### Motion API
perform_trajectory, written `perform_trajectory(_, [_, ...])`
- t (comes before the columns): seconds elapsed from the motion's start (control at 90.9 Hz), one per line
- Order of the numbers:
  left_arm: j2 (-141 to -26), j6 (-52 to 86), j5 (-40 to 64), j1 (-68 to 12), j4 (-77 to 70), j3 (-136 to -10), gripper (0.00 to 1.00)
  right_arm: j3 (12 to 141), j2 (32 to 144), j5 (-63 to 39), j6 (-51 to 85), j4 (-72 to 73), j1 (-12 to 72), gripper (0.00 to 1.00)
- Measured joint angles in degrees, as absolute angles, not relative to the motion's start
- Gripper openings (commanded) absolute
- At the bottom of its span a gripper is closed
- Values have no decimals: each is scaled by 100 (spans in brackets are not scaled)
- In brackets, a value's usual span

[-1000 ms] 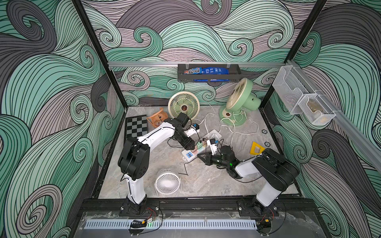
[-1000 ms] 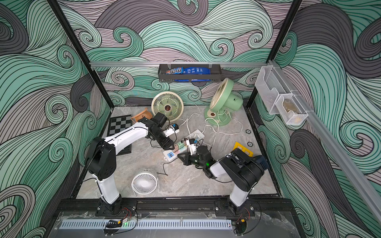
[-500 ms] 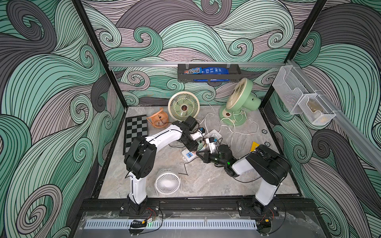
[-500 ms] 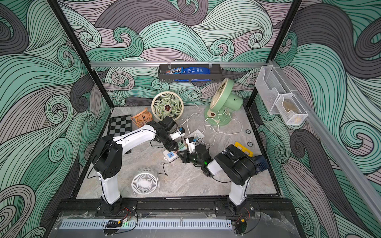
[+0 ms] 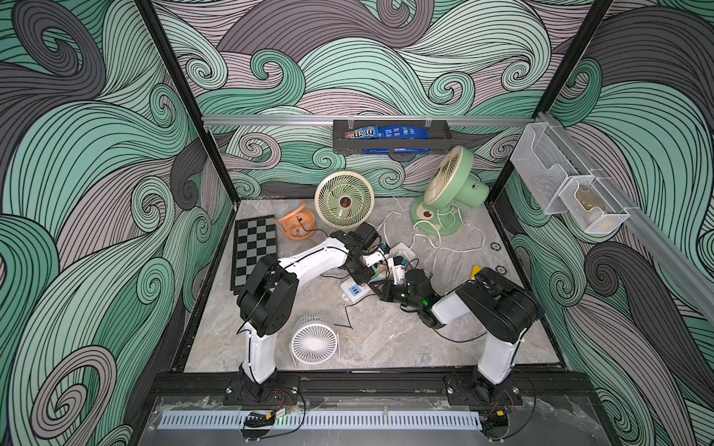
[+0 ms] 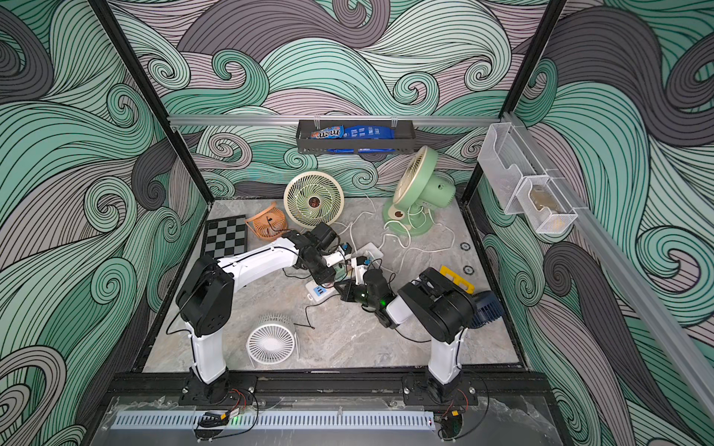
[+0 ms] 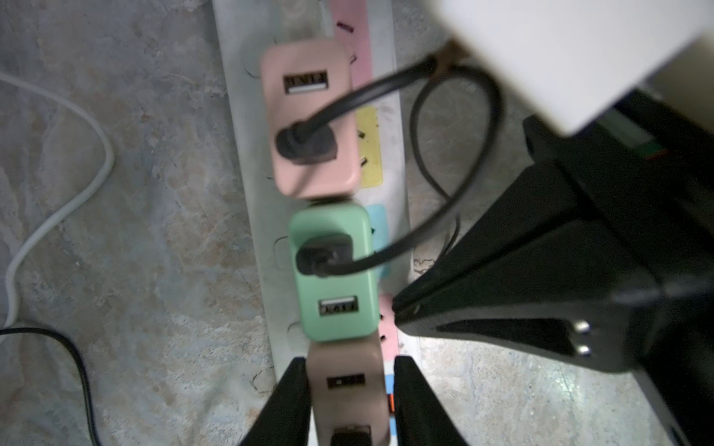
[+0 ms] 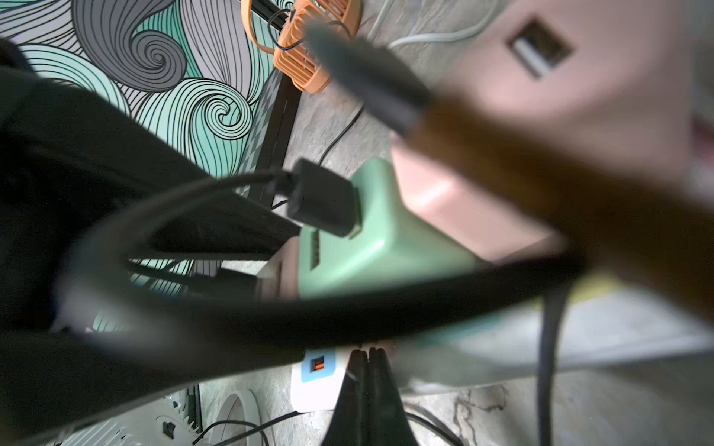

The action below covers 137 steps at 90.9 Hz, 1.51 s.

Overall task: Unplug the desk fan from the power strip
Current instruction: Remove the plug from the socket.

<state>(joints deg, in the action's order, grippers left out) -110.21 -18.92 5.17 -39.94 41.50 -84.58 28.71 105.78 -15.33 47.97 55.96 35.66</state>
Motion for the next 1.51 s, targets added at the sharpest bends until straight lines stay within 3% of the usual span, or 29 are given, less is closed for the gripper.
perform_trajectory(0.209, [-11043,-1892,338,-4099,4056,-8374,33,2952,10578,-1406,4976,5476,3573,0])
perform_trajectory(0.627, [-11032,-1861,126,-4145,3972,-8313,0,3002,10578,-1337,5181,5400,3577,0])
perform_trajectory(1.508, [-10586,-1734,307,-3942,3186,-7588,0,3166,10665,-1334,5404,5293,3553,0])
